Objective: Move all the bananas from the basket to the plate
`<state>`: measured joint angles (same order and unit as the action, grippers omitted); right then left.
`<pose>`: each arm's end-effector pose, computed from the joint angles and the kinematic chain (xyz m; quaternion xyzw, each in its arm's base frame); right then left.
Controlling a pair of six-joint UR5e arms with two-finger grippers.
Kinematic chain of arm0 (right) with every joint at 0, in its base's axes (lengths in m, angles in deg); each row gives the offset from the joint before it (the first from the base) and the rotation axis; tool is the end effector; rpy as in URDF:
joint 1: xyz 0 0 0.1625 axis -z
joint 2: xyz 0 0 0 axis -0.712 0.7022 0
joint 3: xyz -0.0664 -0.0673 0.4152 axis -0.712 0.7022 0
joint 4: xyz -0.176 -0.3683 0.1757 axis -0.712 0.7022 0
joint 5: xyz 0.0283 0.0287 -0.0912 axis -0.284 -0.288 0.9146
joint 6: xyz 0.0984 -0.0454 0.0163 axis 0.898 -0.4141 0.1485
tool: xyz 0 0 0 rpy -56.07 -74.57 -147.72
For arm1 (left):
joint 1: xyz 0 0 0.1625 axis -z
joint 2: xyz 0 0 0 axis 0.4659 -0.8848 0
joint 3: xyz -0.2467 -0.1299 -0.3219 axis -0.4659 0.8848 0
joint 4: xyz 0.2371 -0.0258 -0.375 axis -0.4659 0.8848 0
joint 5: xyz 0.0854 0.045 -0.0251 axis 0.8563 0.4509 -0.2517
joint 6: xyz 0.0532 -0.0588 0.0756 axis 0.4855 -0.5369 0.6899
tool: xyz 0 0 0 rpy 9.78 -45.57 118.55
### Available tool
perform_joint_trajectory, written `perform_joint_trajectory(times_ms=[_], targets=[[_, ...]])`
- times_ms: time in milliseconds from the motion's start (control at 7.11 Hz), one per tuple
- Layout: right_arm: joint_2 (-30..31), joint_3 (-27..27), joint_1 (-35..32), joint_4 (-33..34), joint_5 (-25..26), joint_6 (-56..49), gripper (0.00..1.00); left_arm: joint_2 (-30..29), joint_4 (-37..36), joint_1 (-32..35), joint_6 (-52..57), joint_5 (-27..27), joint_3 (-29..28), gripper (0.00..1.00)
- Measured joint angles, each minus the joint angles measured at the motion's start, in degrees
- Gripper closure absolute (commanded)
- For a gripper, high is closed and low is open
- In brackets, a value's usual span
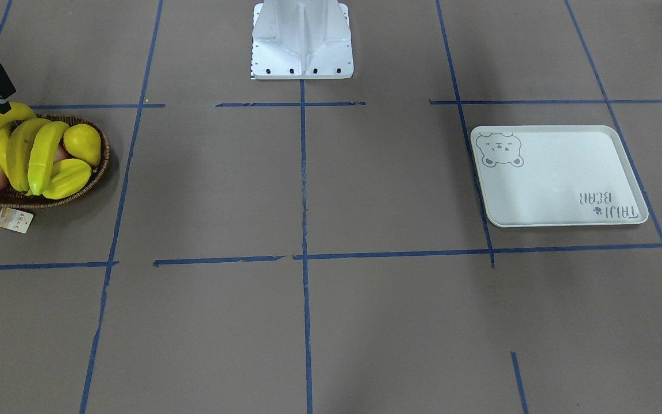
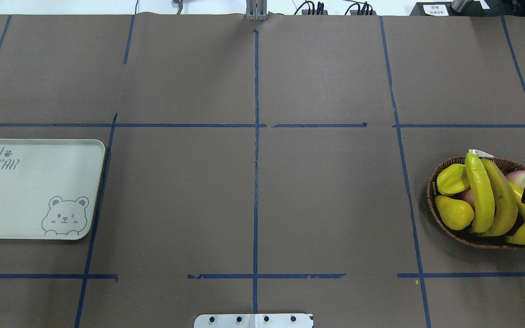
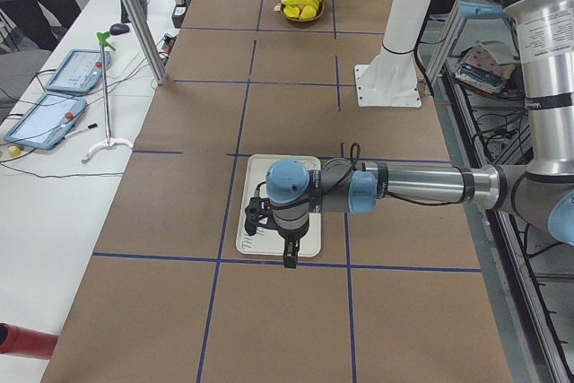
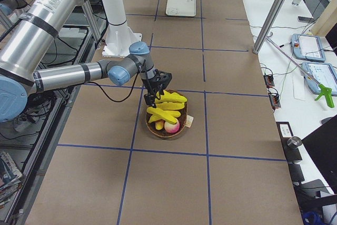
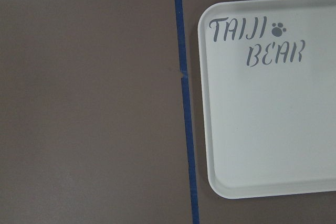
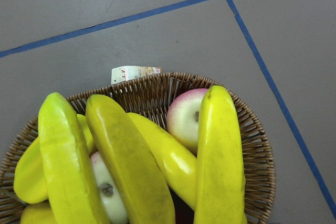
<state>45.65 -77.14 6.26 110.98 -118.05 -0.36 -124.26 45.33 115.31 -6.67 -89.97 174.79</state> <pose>-0.1826 -0.3044 0.5023 0.0728 -0.2909 0.2251 0.9270 -0.0374 -0.4151 0.6436 -0.0024 0.3863 0.0503 0.9210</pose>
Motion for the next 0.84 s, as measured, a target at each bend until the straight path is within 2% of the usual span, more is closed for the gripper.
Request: perform_joint_trajectory(times_ms=[281,844], targets=[[1.02,1.54,7.44,-1.11,6.79,7.22,0.0,-0.13,0.0,0.0,0.0,0.0,0.0,0.0],[1.05,4.93,11.8,-1.19,9.96,9.42,0.01,-0.16,0.0,0.0,0.0,-0.08,0.0,0.0]])
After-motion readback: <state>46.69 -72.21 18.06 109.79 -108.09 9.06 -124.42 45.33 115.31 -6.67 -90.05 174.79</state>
